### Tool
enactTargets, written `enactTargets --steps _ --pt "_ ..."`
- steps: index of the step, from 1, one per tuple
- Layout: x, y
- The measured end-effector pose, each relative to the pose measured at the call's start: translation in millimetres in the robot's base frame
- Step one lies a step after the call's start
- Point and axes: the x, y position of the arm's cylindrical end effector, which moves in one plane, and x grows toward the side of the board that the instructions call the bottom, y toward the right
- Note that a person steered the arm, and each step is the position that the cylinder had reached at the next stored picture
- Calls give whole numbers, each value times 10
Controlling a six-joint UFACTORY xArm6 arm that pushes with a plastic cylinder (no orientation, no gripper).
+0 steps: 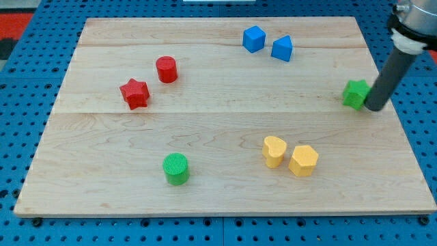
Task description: Place the blue cube left to the blue triangle
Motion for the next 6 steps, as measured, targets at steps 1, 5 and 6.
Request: enactTargets --steps 1,5,6 --pt "-135 -315" --pt "-1438 -962" --pt "-1832 -982"
